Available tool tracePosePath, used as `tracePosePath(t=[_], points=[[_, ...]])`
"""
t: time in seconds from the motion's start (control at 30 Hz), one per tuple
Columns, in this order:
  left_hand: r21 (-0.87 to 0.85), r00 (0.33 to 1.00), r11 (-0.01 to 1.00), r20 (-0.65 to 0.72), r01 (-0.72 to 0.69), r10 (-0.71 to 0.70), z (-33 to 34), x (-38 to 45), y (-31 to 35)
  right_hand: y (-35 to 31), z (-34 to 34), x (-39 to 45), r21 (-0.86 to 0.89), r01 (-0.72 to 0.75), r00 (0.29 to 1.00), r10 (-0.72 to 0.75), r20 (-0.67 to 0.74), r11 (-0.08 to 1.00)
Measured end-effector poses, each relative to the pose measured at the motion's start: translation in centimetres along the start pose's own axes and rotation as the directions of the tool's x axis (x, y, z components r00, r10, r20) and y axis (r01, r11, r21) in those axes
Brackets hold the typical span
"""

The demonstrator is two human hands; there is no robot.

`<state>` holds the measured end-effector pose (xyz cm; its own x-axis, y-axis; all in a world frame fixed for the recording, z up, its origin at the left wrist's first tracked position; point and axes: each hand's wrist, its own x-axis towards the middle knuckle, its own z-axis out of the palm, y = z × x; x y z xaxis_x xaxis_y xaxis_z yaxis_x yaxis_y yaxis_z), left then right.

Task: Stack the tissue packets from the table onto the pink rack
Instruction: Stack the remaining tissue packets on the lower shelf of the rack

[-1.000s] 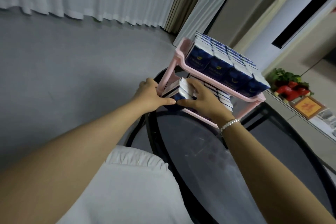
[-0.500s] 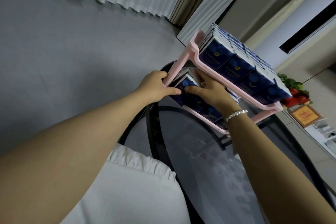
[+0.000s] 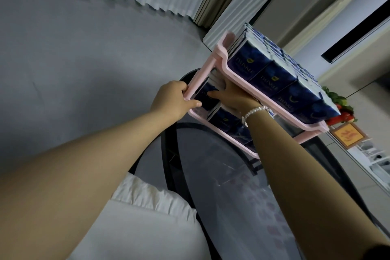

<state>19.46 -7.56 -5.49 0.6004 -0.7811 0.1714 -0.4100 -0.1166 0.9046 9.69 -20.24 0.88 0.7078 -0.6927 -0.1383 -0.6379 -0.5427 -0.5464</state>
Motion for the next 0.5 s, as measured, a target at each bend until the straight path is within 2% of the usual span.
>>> tracePosePath(t=[0.07,0.2,0.3,0.4,0.5], points=[[-0.005,1.000,1.000,-0.004,0.007,-0.007,0.0,0.0,0.0,-0.1,-0.2,0.7,-0.101,0.005,1.000,-0.004,0.008,0.995],[-0.017,1.000,1.000,-0.014,0.021,-0.022,0.1,0.0,0.1,-0.5,-0.2,1.4,-0.193,0.008,1.000,-0.003,0.026,0.981],[-0.010,0.999,0.999,-0.019,0.034,-0.034,0.2,0.0,0.1,0.3,-0.1,2.3,-0.298,-0.039,0.997,0.018,-0.073,0.954],[-0.011,0.999,0.999,-0.017,0.034,-0.034,0.3,-0.1,0.2,0.1,-0.1,2.4,-0.236,-0.100,0.991,0.076,-0.106,0.967],[-0.002,0.999,0.999,-0.013,0.033,-0.033,0.2,-0.2,0.3,0.2,0.0,2.7,-0.245,-0.119,0.990,0.096,-0.104,0.962]])
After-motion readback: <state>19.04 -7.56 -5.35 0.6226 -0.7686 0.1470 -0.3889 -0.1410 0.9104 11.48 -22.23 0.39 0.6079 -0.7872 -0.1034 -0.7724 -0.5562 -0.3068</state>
